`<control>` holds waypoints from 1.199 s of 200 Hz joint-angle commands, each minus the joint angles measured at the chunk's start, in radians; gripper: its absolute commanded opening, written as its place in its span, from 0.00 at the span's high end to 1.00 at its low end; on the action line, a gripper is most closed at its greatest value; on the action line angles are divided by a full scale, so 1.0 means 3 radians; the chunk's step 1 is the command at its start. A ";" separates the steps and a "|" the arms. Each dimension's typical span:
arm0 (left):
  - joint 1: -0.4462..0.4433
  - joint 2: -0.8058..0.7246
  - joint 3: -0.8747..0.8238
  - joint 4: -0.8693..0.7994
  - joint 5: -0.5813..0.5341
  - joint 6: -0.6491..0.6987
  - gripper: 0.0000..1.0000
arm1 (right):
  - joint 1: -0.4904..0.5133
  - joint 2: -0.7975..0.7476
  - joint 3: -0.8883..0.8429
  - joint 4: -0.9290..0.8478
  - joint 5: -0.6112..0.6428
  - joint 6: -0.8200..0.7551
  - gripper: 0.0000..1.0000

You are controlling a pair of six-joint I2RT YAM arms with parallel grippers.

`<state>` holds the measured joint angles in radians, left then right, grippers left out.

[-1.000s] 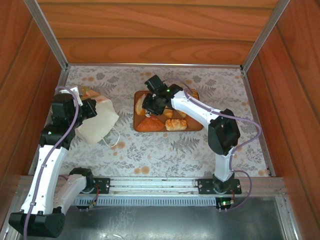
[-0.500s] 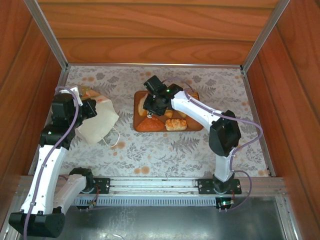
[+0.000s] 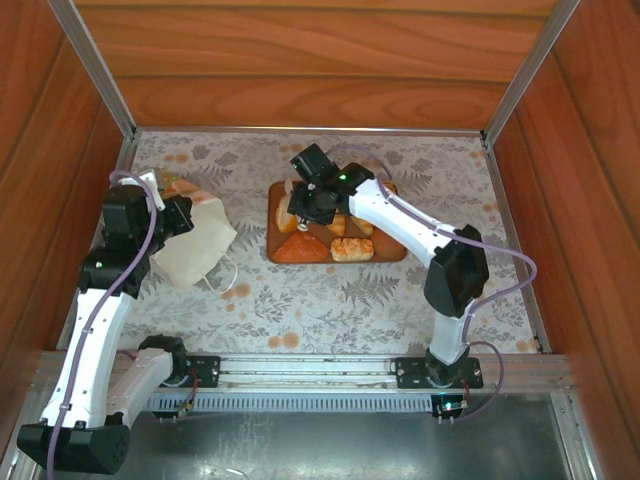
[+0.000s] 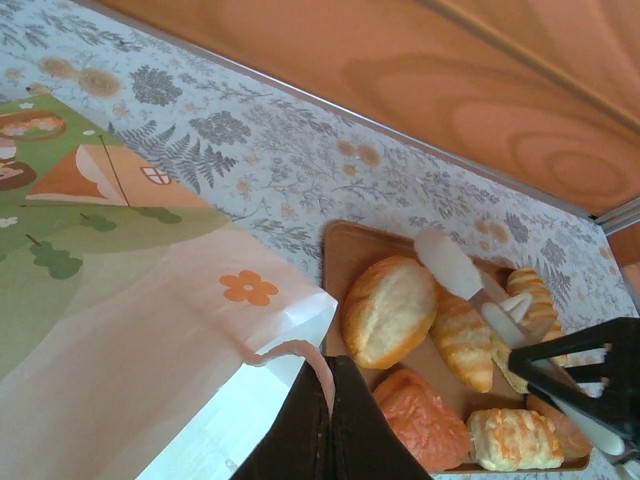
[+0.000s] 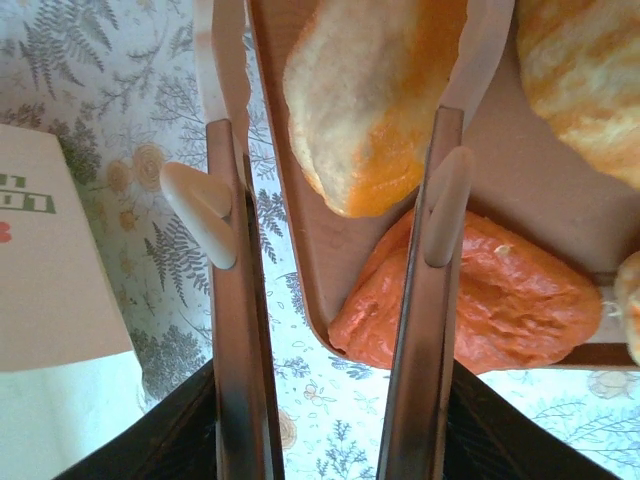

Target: Take the fake bread out of the paper bag

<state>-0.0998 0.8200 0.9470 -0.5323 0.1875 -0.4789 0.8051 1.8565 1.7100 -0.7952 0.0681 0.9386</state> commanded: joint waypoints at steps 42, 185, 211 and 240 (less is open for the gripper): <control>-0.0004 0.0052 0.0224 0.0023 0.0142 0.0101 1.00 | -0.0008 -0.0956 -0.0466 0.0136 0.0671 -0.0651 0.54; -0.0049 0.0344 0.0561 0.0036 0.0862 0.0258 1.00 | -0.1833 -0.2285 -0.1948 -0.0065 -0.0018 -0.1568 0.57; -0.0050 0.0302 0.0583 -0.0015 0.1158 0.0494 1.00 | -0.2403 -0.2328 -0.2107 -0.0081 -0.0257 -0.1790 0.57; -0.0047 0.0157 0.0533 -0.0117 0.1042 0.0591 1.00 | -0.2905 -0.2259 -0.2258 0.0029 -0.0547 -0.2076 0.57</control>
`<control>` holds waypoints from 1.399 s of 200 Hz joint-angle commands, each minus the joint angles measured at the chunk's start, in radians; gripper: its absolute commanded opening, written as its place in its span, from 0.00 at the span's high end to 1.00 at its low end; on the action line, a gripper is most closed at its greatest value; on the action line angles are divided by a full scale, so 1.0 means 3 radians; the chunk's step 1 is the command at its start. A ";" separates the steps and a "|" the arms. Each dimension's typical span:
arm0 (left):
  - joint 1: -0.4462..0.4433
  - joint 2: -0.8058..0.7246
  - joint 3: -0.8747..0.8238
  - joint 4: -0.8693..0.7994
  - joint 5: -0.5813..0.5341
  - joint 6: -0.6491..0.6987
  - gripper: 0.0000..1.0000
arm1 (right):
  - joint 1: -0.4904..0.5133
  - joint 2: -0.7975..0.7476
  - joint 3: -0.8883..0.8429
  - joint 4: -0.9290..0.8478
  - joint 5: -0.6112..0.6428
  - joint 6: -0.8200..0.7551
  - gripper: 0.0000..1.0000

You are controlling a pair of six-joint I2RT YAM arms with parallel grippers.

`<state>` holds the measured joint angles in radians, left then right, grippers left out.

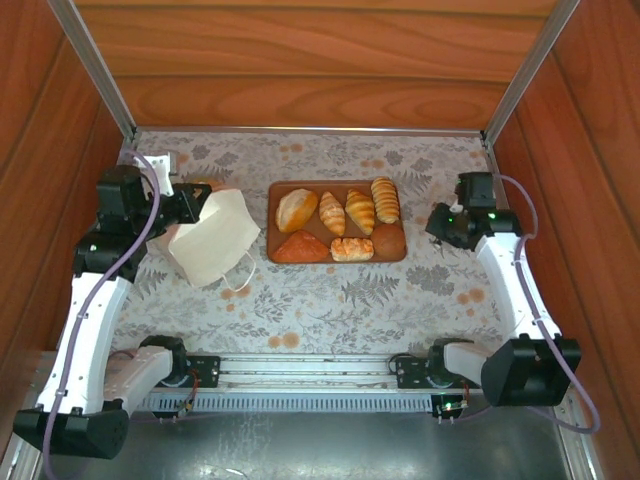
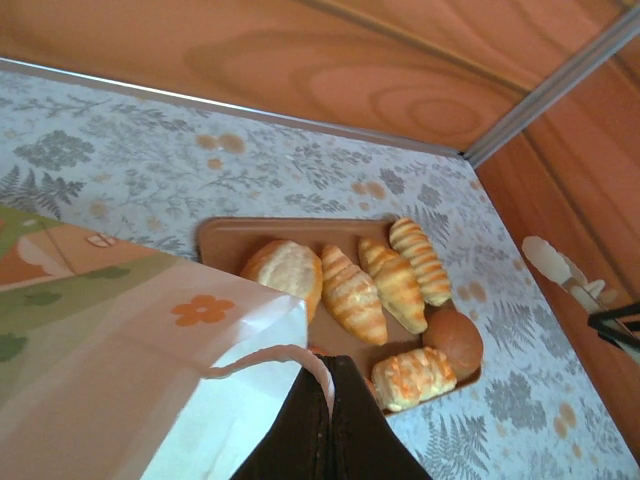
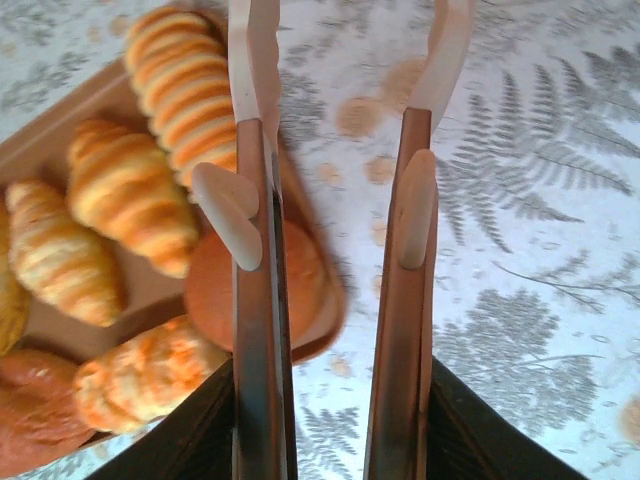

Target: Take the fake bread out of the paper bag

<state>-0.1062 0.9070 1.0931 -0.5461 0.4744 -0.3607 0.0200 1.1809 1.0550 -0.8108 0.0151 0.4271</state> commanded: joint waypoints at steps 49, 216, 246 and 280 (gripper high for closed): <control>-0.0031 -0.0120 0.0073 -0.0072 -0.0072 0.0129 1.00 | -0.0538 0.0636 0.0195 0.0014 -0.0595 -0.0871 0.55; -0.0032 -0.0101 0.0043 -0.0063 -0.0349 0.0078 1.00 | -0.0491 0.2075 0.0870 -0.0228 -0.0123 -0.1493 0.44; -0.0034 -0.0077 0.0054 -0.0052 -0.0355 0.0074 1.00 | -0.0482 0.2187 0.0914 -0.0210 -0.0043 -0.1567 0.42; -0.0034 -0.0083 0.0062 -0.0041 -0.0365 0.0060 1.00 | -0.0476 0.2423 0.1062 -0.0302 -0.0011 -0.1476 0.39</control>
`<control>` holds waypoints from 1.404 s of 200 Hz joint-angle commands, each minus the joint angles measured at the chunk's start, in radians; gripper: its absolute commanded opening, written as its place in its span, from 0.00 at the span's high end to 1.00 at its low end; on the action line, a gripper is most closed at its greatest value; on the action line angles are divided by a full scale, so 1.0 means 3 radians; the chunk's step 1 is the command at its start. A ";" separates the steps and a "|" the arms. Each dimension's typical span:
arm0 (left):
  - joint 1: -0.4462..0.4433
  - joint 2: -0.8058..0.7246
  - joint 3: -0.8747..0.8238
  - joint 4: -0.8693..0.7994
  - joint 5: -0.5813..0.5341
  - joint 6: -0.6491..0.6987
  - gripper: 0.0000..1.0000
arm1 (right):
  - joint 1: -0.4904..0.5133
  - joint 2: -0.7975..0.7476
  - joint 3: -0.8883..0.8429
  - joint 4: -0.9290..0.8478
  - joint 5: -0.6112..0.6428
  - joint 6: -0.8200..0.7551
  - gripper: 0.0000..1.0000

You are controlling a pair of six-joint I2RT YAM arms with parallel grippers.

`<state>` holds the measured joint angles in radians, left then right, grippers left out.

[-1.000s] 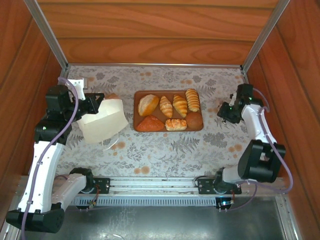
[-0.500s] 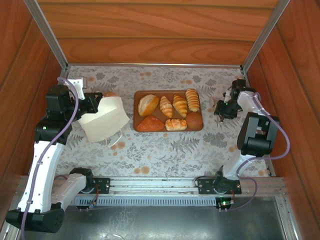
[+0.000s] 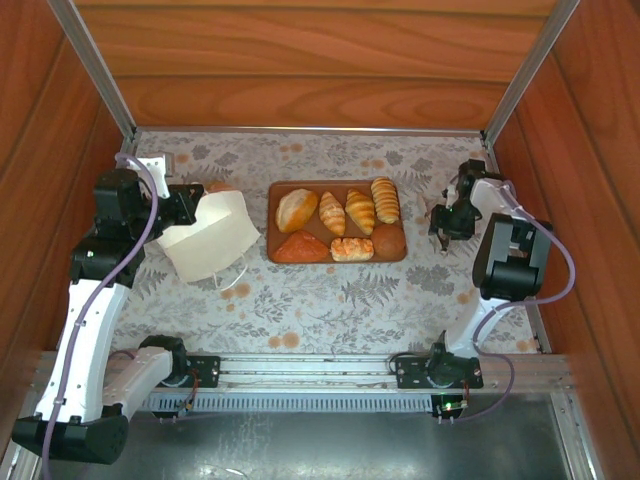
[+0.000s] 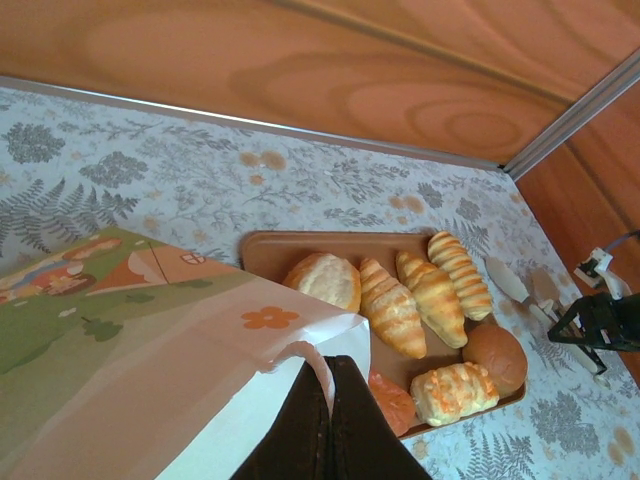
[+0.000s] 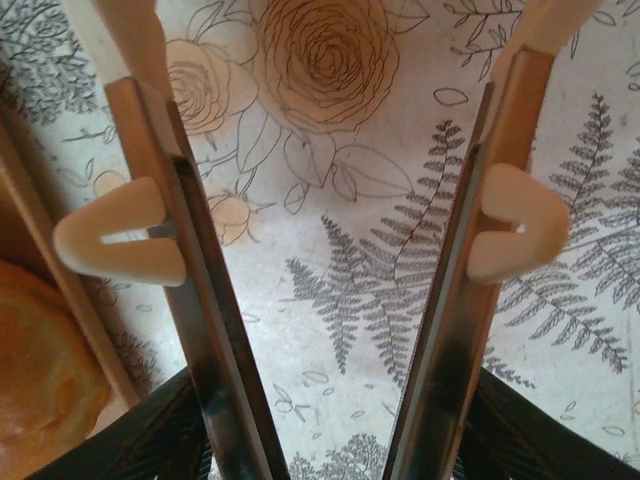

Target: Take the fake bread out of the paper bag

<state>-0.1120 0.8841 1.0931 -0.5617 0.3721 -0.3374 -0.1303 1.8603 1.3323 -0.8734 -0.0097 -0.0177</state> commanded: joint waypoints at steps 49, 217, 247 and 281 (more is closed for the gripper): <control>-0.0013 -0.0062 0.0023 0.0011 -0.0054 -0.0021 1.00 | 0.0030 0.0298 0.0200 -0.0227 0.0107 0.0090 0.34; -0.0008 0.0084 0.0131 0.0026 -0.0257 -0.0220 1.00 | 0.1160 -0.1933 -0.0350 0.0779 -0.1361 0.1669 0.30; -0.0009 0.0135 0.0169 0.0032 -0.0393 -0.0346 1.00 | 0.2084 -0.2044 -0.0489 0.1496 -0.1379 0.2305 0.33; -0.0009 0.0242 0.0258 0.0038 -0.0422 -0.0432 1.00 | 0.3038 -0.1643 -0.0391 0.1885 -0.1135 0.2736 0.31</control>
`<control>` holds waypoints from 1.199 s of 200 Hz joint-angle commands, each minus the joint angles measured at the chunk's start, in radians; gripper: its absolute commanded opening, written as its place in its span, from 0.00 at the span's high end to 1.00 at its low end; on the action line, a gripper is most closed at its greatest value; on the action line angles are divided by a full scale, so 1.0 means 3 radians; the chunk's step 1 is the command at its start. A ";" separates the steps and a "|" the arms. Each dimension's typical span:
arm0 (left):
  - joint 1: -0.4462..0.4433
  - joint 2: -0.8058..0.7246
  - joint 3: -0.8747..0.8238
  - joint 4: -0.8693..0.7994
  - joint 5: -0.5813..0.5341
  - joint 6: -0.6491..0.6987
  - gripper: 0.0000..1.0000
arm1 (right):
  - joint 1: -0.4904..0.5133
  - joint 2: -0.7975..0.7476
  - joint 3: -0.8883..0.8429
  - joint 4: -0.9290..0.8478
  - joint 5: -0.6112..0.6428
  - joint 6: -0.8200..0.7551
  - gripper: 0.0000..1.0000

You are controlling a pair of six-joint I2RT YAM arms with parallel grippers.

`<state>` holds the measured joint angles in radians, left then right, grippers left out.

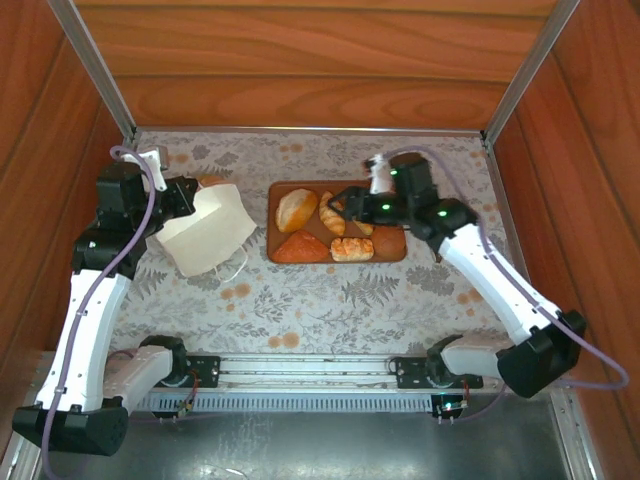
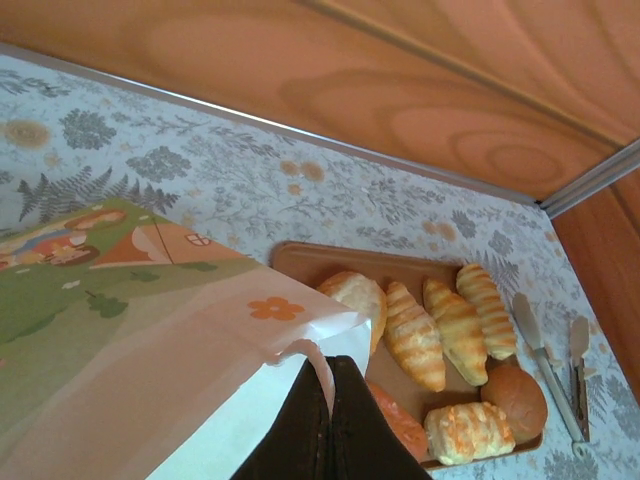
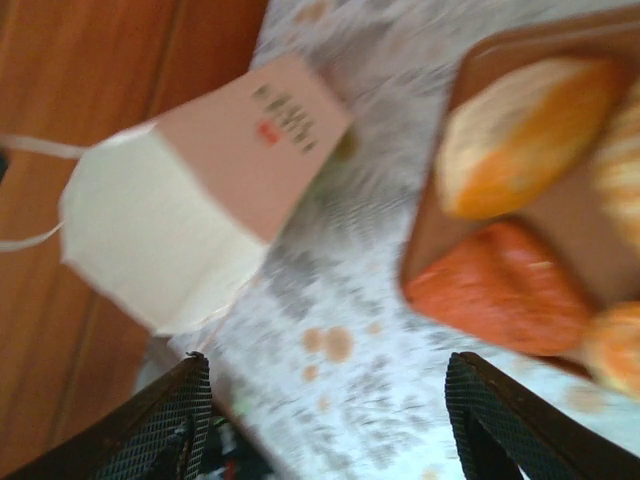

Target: Take the fake bread out of the paper bag

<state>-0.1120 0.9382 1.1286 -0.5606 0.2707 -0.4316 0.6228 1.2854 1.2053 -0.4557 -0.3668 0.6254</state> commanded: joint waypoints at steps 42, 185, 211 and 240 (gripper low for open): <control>-0.0007 0.0118 0.0151 0.0063 -0.0075 -0.0167 1.00 | 0.1187 0.0956 0.0335 0.0770 0.0189 0.0969 0.29; -0.0006 0.0084 0.0073 0.0125 -0.0048 -0.0199 1.00 | 0.1425 0.1705 0.0787 0.0767 -0.0026 0.1277 0.44; -0.0008 0.0075 0.0063 0.0129 -0.0048 -0.0210 1.00 | 0.1422 0.1688 0.0809 0.0750 -0.0005 0.1244 0.60; -0.0008 0.0049 0.0066 0.0135 -0.0083 -0.0203 1.00 | 0.1424 0.1566 0.0837 0.0642 0.0158 0.1090 0.80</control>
<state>-0.1120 0.9730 1.1507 -0.5415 0.2581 -0.4885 1.0424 1.8000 1.4235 -0.2298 -0.3481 0.9943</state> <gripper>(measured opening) 0.044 0.262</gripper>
